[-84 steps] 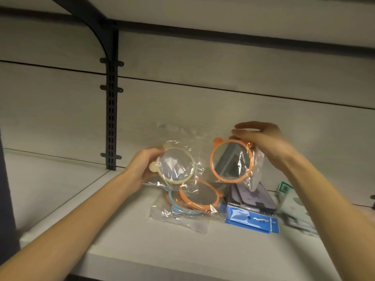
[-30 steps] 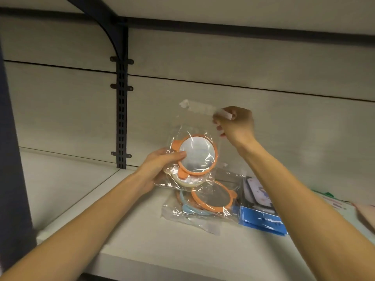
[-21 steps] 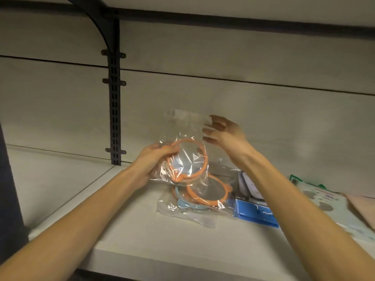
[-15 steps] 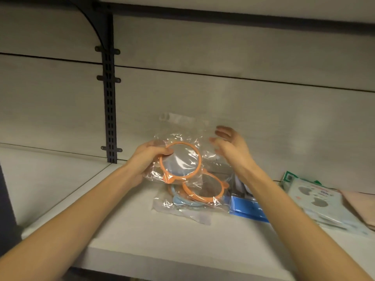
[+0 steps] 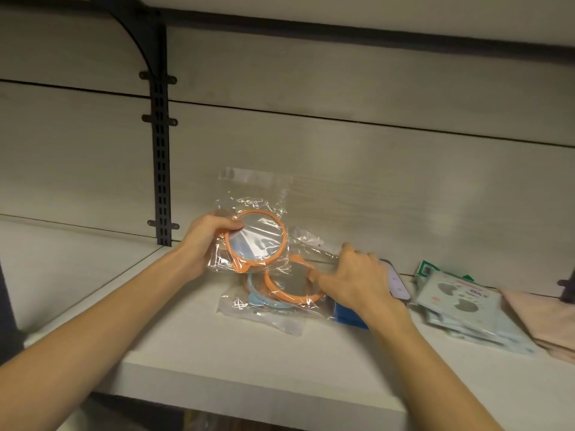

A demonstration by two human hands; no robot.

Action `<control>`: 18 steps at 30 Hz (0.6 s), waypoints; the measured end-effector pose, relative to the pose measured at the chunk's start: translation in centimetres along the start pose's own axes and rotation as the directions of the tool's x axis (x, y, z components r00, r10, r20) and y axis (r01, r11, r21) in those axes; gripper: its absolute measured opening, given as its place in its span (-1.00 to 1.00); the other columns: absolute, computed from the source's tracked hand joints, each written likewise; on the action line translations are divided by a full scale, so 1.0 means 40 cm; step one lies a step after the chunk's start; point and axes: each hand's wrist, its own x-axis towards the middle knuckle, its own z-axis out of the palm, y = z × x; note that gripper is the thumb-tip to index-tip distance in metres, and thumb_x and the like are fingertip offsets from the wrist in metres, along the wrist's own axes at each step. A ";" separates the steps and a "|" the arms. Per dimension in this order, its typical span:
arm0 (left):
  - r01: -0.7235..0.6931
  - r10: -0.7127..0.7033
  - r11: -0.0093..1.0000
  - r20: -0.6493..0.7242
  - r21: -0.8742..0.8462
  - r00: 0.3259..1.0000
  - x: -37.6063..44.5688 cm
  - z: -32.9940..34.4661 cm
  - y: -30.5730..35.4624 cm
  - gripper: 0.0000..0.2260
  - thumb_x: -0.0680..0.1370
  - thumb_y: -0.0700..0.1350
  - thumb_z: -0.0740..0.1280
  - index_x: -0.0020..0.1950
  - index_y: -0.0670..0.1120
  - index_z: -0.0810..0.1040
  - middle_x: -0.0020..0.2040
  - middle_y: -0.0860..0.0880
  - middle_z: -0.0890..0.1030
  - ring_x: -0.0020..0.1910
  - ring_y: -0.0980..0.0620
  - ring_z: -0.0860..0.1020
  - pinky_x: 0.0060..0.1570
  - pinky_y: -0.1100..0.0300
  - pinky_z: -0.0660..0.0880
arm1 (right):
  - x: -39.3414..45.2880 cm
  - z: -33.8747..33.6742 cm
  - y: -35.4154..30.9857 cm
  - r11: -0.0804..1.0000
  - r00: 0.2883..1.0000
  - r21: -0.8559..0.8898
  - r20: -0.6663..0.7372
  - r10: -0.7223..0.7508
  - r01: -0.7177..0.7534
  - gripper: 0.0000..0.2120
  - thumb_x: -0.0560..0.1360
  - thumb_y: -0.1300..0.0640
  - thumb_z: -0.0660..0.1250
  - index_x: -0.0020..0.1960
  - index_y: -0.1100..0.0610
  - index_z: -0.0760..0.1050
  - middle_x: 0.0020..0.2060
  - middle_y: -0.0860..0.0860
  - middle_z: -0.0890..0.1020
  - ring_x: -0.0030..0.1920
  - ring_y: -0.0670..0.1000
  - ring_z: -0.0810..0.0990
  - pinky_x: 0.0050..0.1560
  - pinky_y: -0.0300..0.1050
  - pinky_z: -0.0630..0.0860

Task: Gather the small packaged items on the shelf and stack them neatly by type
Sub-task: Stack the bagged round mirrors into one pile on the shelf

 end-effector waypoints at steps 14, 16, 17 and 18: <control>0.112 -0.114 0.992 -0.047 -0.061 0.992 -0.105 -0.099 -0.009 -0.86 0.40 -0.19 0.46 -0.33 -0.03 0.57 -0.37 0.01 0.52 -0.47 0.03 0.51 -0.16 0.12 0.49 | -0.020 0.034 -0.014 0.961 0.996 0.265 0.020 -0.088 0.080 -0.38 0.40 -0.25 0.37 0.31 0.08 0.37 0.07 0.08 0.65 0.15 0.22 0.55 0.23 0.08 0.44; 0.138 -0.143 0.987 -0.053 -0.084 0.988 -0.116 -0.105 -0.021 -0.89 0.44 -0.21 0.45 -0.27 -0.04 0.60 -0.35 0.03 0.55 -0.47 0.07 0.51 -0.18 0.14 0.49 | -0.029 0.031 -0.023 0.988 0.995 0.130 -0.065 -0.078 0.086 -0.41 0.42 -0.30 0.32 0.22 0.12 0.39 0.04 0.13 0.66 0.16 0.23 0.55 0.30 0.10 0.32; 0.145 -0.150 0.985 -0.049 -0.094 0.987 -0.120 -0.109 -0.027 -0.93 0.45 -0.21 0.44 -0.22 -0.06 0.62 -0.32 0.02 0.59 -0.43 0.07 0.54 -0.16 0.14 0.51 | -0.034 0.028 -0.029 0.995 0.995 0.074 -0.081 -0.067 0.073 -0.40 0.42 -0.34 0.30 0.18 0.13 0.40 0.03 0.14 0.66 0.18 0.23 0.54 0.36 0.13 0.26; 0.156 -0.163 0.983 -0.059 -0.099 0.985 -0.126 -0.112 -0.031 -0.97 0.45 -0.20 0.45 -0.17 -0.09 0.65 -0.28 0.01 0.63 -0.39 0.07 0.58 -0.11 0.13 0.53 | -0.039 0.025 -0.035 0.998 0.996 0.037 -0.071 -0.054 0.057 -0.38 0.42 -0.36 0.27 0.17 0.14 0.42 0.03 0.14 0.65 0.20 0.23 0.53 0.41 0.16 0.20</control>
